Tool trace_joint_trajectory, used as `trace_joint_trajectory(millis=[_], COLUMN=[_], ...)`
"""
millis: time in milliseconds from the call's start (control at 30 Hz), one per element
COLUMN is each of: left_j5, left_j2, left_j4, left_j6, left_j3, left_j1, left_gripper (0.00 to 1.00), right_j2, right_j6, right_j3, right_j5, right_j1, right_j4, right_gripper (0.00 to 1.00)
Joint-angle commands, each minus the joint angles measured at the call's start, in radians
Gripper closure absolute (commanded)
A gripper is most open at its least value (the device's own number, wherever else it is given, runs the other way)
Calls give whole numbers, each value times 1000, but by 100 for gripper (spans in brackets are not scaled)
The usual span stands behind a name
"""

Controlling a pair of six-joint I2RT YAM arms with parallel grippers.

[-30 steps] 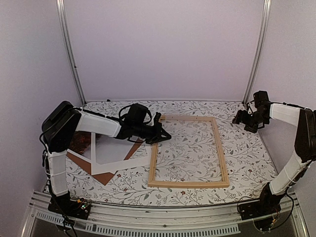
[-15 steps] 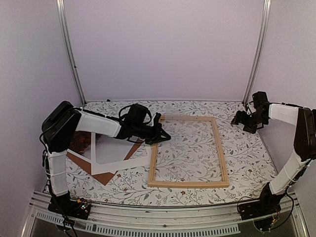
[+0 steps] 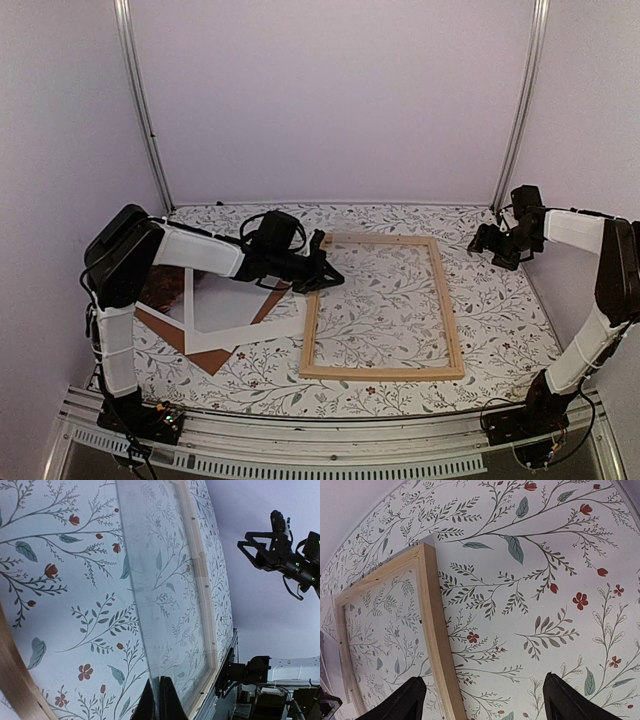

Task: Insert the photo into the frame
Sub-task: Place the glass panel in the frame body.

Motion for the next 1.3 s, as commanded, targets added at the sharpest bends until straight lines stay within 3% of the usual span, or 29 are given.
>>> trace_joint_trajectory(millis=[0, 1267], left_j5=[19, 14], left_j2=[-2, -14], left_j4=[-9, -23], left_j6=[23, 32], left_j3=[1, -22], left_j1=[7, 11], left_gripper=[100, 100], right_j2=[13, 19], right_j6=[-1, -4], right_j3=[-11, -13], right_j5=[-7, -9], right_j1=[6, 14], right_j4=[20, 22], right_gripper=[15, 15])
